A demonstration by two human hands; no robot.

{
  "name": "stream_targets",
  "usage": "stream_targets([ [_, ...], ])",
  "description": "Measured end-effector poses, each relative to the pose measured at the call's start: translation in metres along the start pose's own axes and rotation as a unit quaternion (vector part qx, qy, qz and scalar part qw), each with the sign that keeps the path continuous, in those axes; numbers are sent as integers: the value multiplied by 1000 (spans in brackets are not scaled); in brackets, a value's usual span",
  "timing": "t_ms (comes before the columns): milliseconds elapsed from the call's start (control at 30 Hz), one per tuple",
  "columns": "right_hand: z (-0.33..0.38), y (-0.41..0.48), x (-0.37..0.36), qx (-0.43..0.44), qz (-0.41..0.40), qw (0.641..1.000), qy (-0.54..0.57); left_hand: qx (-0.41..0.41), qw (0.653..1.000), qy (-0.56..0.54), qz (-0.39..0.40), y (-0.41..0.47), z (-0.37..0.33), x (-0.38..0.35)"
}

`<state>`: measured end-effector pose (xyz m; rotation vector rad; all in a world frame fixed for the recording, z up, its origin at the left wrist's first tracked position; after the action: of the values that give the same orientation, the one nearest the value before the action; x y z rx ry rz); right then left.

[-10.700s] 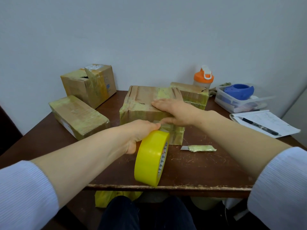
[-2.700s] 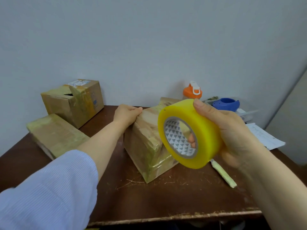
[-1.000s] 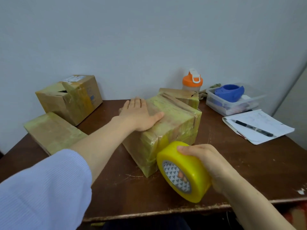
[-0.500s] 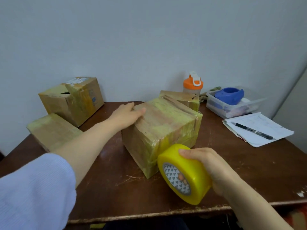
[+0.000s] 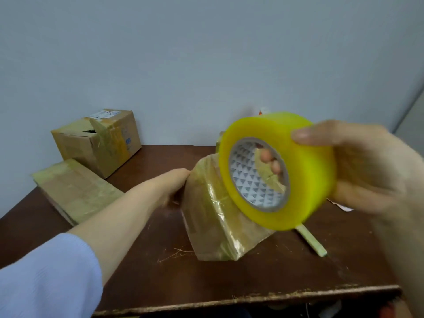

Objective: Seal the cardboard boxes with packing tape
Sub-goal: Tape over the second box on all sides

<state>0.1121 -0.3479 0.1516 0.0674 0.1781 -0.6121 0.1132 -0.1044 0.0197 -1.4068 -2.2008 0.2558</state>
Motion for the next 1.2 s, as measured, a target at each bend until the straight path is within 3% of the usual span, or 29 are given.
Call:
stream_targets([
  [67, 1, 28, -11, -13, -17, 1000, -4, -87, 990, -74, -80, 1, -7, 5],
  [133, -1, 55, -17, -8, -59, 998, -11, -157, 967, -187, -72, 1, -14, 13],
  [233, -7, 86, -22, -5, -118, 992, -52, -215, 953, -210, -51, -4, -15, 12],
  [400, -17, 98, -34, -2, -122, 991, -47, -229, 939, -193, -168, 4, -11, 8],
  [467, -14, 94, -36, 2, -114, 993, -28, -240, 933, -207, -170, 6, -14, 10],
  [800, -8, 14, -33, -26, -105, 985, -137, -282, 932, -115, -197, 5, -20, 9],
  [1200, -115, -28, -9, -112, -180, 971, -108, -282, 939, -75, -180, 7, -24, 8],
])
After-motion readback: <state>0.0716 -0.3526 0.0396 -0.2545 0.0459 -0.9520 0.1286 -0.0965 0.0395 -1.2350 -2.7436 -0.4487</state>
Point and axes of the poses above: each hand's wrist, its own y-axis towards the middle knuckle, its own x-axis out of the back of the hand, z = x × y, the point moved 3 cm from there along y, towards the middle knuckle, and after that the axes turned 2 degrees about -z, right-handed, at the moved point
